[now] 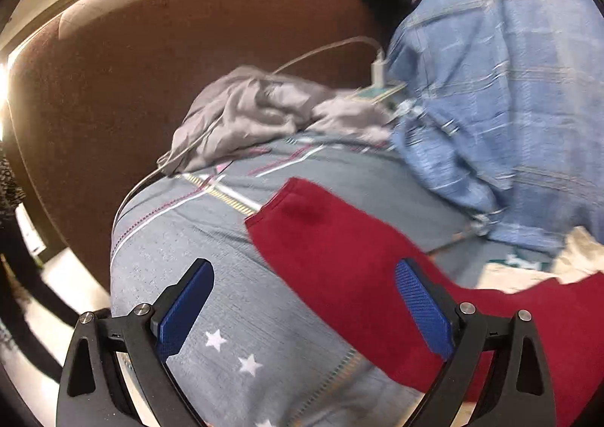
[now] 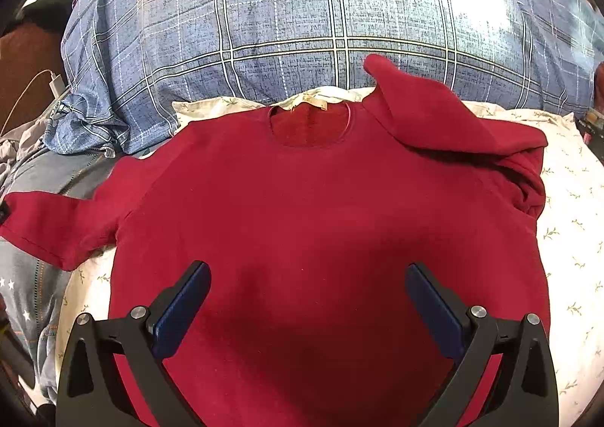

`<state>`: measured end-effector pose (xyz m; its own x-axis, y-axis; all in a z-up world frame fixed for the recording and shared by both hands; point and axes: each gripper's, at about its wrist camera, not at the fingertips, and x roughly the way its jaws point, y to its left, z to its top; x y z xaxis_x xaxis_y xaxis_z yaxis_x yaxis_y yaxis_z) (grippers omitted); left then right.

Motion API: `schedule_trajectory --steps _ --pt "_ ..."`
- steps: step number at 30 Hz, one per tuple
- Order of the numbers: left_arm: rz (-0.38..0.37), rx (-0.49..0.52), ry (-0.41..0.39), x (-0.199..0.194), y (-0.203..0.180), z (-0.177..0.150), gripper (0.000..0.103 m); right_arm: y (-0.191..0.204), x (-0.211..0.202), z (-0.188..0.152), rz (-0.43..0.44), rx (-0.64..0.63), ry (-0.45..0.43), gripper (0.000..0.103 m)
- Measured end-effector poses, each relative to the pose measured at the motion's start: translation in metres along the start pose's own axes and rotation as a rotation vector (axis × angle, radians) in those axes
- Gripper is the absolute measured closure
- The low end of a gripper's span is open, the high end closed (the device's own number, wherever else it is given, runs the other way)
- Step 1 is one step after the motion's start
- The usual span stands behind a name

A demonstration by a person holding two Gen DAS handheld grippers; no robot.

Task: Fold small clothes
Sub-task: 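Grasp the red sweater sleeve cuff with the left gripper, then carry the sleeve across the sweater body with the left gripper and release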

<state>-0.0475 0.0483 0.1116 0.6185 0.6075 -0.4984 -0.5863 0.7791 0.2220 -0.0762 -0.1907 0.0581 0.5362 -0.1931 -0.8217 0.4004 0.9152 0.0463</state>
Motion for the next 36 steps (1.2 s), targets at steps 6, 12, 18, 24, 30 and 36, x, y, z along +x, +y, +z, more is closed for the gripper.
schedule_trajectory --steps 6,12,18,24,30,36 --pt "0.089 0.048 0.129 0.039 -0.023 -0.011 0.017 -0.004 0.002 0.001 0.014 0.013 -0.002 0.0" --pt "0.087 0.037 0.135 0.053 -0.035 -0.01 0.017 -0.01 0.009 0.0 0.033 0.032 0.021 0.0" --pt "-0.139 0.004 0.123 0.05 -0.044 0.004 0.094 -0.023 0.005 0.002 0.033 0.067 0.014 0.0" --pt "-0.605 0.009 0.099 -0.023 -0.068 0.009 0.094 -0.039 -0.007 0.009 0.008 0.083 -0.022 0.0" --pt "-0.936 0.216 0.153 -0.087 -0.133 -0.029 0.093 -0.052 -0.008 0.012 -0.014 0.087 -0.031 0.0" --pt "-1.101 0.402 0.321 -0.09 -0.181 -0.072 0.059 -0.066 -0.013 0.017 -0.048 0.09 -0.04 0.0"
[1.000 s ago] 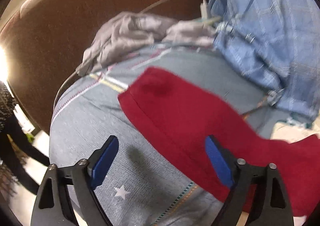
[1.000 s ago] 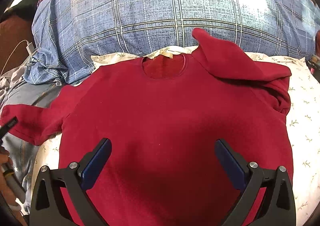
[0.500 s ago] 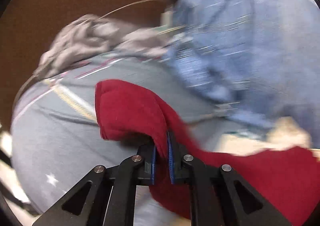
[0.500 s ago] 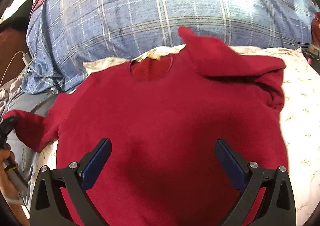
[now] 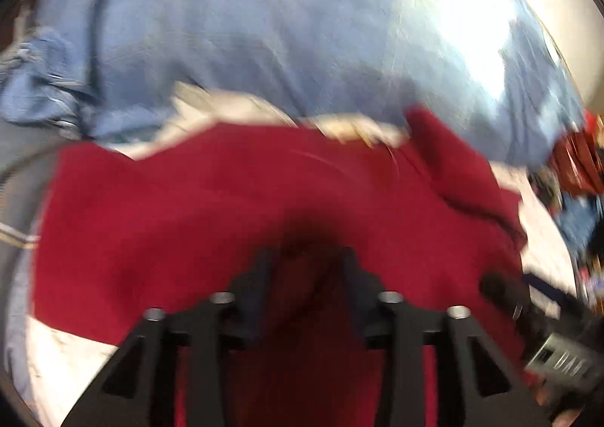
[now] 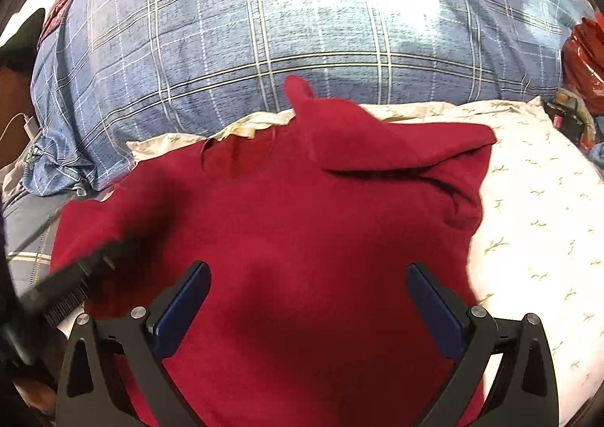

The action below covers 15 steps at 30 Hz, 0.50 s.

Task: Fold small clothes
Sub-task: 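Carry the sleeve across the sweater body with the left gripper and release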

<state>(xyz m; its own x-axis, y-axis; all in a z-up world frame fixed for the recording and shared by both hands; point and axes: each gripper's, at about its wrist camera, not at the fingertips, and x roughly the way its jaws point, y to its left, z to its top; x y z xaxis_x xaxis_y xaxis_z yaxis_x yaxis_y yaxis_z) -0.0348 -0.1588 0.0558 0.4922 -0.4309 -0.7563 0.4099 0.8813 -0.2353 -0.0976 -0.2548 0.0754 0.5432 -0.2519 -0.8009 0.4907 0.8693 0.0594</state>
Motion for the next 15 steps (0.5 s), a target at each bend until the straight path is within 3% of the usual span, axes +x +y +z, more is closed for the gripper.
schedule_trajectory --steps 3,6,7,10,11,13,15 --pt "0.016 0.032 -0.004 -0.013 0.004 0.004 0.055 -0.003 -0.002 0.003 0.013 -0.001 -0.002 0.0" --pt "0.081 0.041 -0.093 -0.059 0.013 -0.002 0.037 0.003 -0.002 0.006 0.08 -0.015 -0.007 0.0" --pt "0.131 0.031 -0.125 -0.075 0.02 -0.004 0.032 0.007 -0.001 0.007 0.111 -0.026 -0.003 0.0" --pt "0.357 -0.02 -0.21 -0.116 0.04 -0.01 0.032 0.023 0.011 0.012 0.169 -0.068 0.016 0.001" --pt "0.401 -0.03 -0.225 -0.12 0.046 -0.01 0.032 0.029 0.016 0.014 0.177 -0.083 0.02 0.001" --pt "0.511 -0.073 -0.272 -0.127 0.068 -0.011 0.031 0.04 0.03 0.018 0.187 -0.111 0.032 0.005" --pt "0.567 -0.118 -0.263 -0.117 0.084 -0.012 0.031 0.052 0.049 0.021 0.205 -0.134 0.073 0.018"
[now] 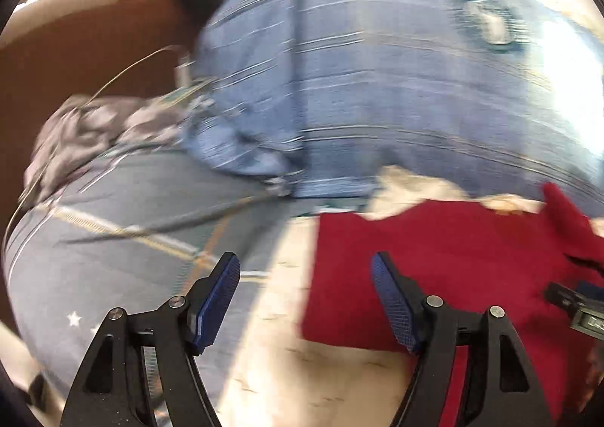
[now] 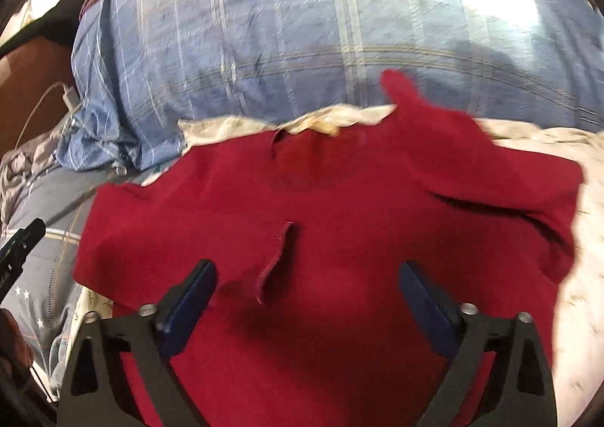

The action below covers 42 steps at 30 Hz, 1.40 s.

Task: Fold small clothes

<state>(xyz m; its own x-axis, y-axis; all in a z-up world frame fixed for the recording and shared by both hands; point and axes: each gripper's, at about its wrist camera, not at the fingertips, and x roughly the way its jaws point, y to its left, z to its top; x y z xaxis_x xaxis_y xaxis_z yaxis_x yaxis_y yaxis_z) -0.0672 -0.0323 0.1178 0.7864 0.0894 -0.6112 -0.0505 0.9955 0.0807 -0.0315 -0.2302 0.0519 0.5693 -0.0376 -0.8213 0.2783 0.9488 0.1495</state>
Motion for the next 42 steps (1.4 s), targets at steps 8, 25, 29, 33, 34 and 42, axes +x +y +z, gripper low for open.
schedule_trajectory --steps 8,25,29,33,34,42 --pt "0.012 -0.069 0.085 0.045 0.004 0.013 0.031 0.023 0.019 0.004 0.007 -0.098 -0.044 0.097" --pt "-0.041 -0.024 0.085 0.053 -0.017 0.003 0.031 -0.067 -0.012 0.017 -0.231 0.014 -0.081 0.073" --pt "-0.051 -0.037 0.08 0.052 -0.014 0.003 0.031 -0.055 -0.04 0.017 -0.239 0.015 -0.16 0.048" --pt "-0.067 -0.034 0.12 0.061 -0.018 0.0 0.031 -0.005 -0.036 0.028 -0.117 -0.14 -0.167 0.047" --pt "-0.067 -0.018 0.134 0.064 -0.022 -0.002 0.031 0.01 -0.027 0.03 -0.087 -0.191 -0.156 0.047" --pt "0.006 0.108 0.194 0.083 -0.043 -0.005 0.031 0.078 0.066 0.053 0.025 -0.459 -0.07 0.038"
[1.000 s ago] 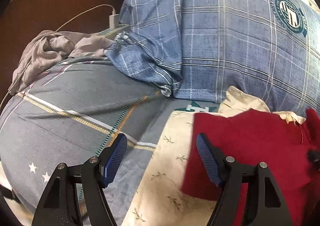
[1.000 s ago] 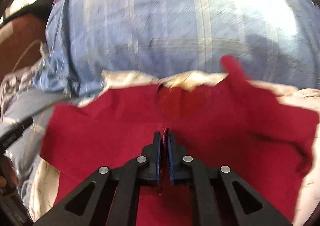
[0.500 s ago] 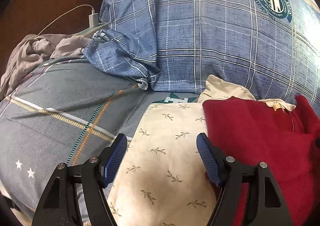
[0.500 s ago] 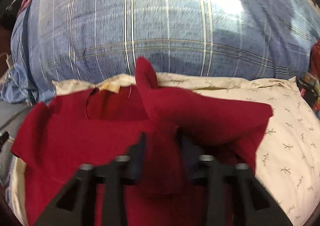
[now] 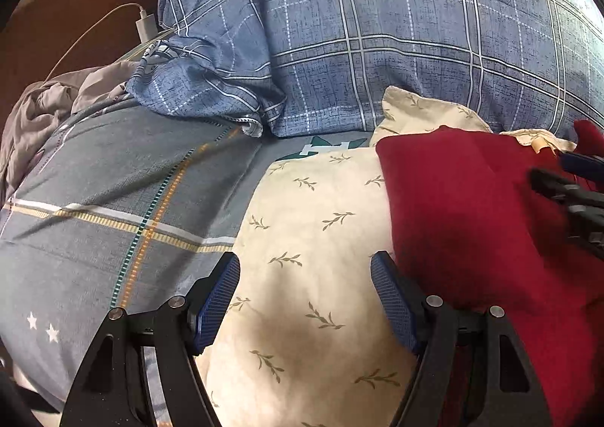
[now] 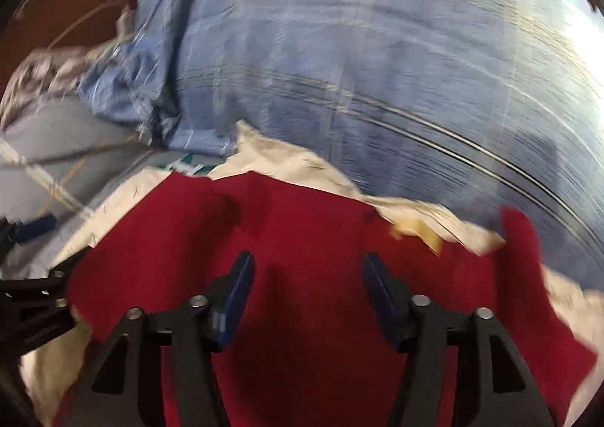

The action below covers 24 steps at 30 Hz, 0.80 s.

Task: Fold small clothes

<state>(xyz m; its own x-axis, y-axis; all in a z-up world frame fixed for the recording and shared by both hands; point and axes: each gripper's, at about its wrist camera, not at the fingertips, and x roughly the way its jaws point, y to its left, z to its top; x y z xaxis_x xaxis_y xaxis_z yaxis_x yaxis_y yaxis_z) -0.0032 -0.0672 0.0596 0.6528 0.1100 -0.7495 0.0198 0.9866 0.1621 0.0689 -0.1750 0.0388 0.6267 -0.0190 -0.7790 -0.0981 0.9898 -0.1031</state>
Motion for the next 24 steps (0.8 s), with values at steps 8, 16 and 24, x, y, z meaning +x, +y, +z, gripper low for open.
schedule_trajectory --steps 8,16,24 --pt "-0.097 -0.165 -0.134 -0.024 0.035 0.009 0.031 0.015 0.012 -0.002 0.042 -0.106 0.039 0.1" --pt "-0.177 -0.092 -0.144 -0.022 0.009 0.003 0.031 0.007 0.015 -0.005 -0.053 -0.012 0.043 0.095" --pt "-0.1 0.005 0.028 0.009 -0.009 -0.005 0.031 0.007 -0.031 -0.042 0.122 0.046 0.064 0.064"
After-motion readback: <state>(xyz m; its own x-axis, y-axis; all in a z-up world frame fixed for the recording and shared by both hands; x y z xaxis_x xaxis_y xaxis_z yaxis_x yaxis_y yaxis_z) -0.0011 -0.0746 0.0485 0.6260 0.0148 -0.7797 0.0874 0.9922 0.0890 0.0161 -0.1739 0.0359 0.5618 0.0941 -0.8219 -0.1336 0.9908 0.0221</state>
